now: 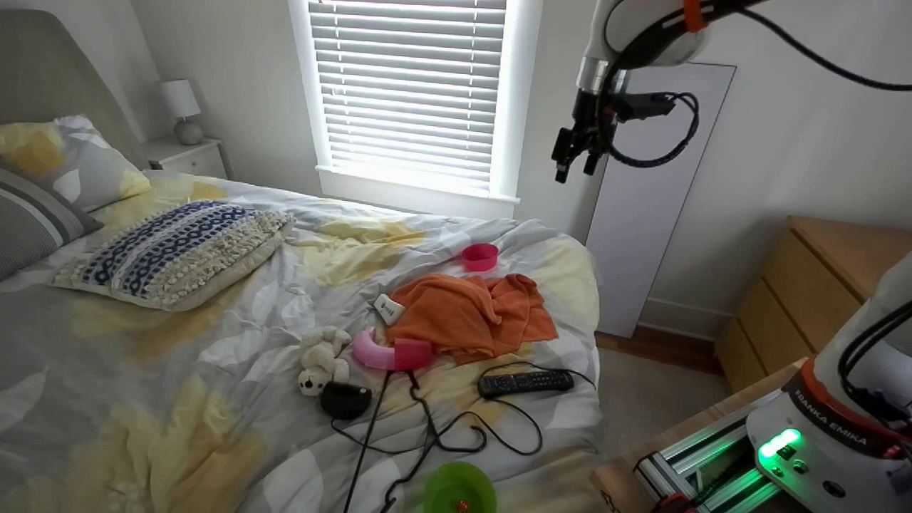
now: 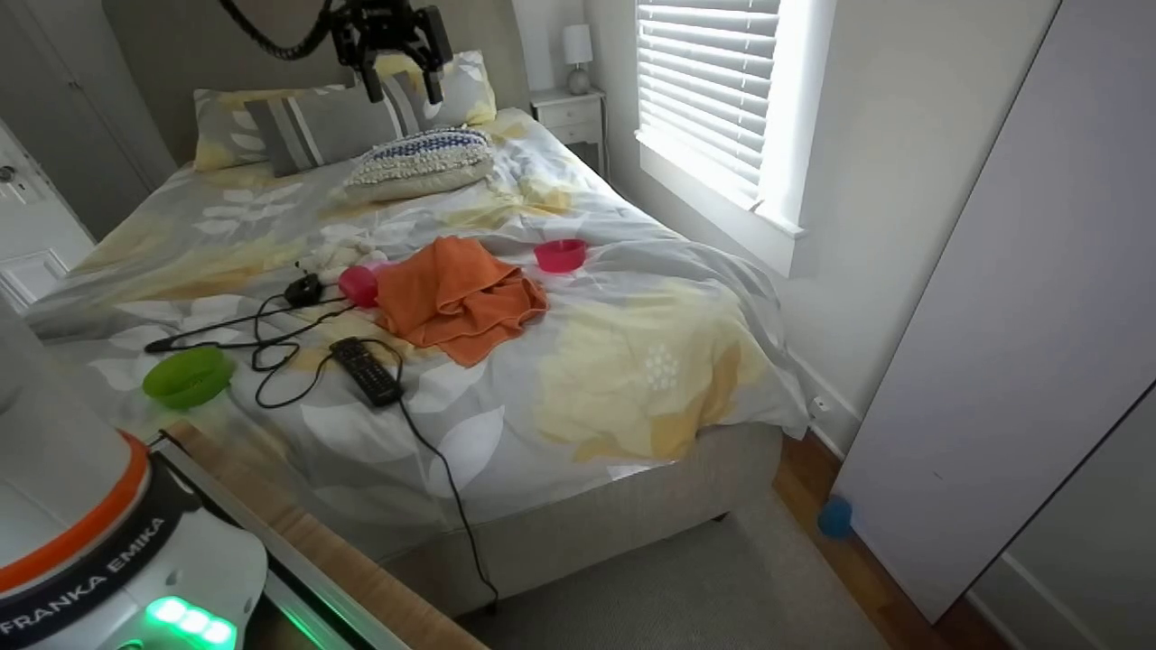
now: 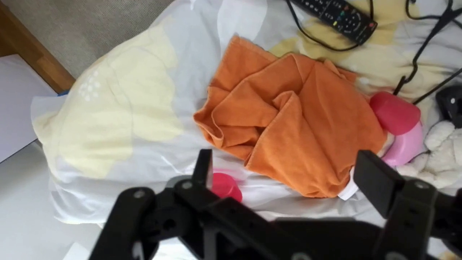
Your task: Pick up the orange towel and move it a little to the right
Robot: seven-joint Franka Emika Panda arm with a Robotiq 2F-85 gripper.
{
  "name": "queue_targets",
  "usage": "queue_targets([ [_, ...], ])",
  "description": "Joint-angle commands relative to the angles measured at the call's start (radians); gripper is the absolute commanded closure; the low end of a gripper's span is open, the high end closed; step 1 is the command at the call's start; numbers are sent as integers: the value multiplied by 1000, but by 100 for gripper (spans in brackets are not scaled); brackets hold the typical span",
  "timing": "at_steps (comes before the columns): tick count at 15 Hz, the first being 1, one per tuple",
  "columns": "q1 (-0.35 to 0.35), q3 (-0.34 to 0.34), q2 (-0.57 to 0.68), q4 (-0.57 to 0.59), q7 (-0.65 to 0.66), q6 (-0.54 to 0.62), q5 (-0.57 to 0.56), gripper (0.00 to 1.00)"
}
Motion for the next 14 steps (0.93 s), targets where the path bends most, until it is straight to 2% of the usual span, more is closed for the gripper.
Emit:
queue_targets([
  [1, 12, 20, 203, 105, 85, 41, 68, 0],
  [3, 21, 32, 303, 139, 149, 87, 71, 0],
  [6, 49, 40, 456, 186, 213, 231, 42, 0],
  [7, 59, 38, 505, 206, 220, 283, 31, 0],
  [9, 57, 45, 593, 254, 156, 351, 64, 0],
  [10, 59, 35, 500, 180, 180, 320, 48, 0],
  [14, 62, 35, 592, 245, 168, 351, 51, 0],
])
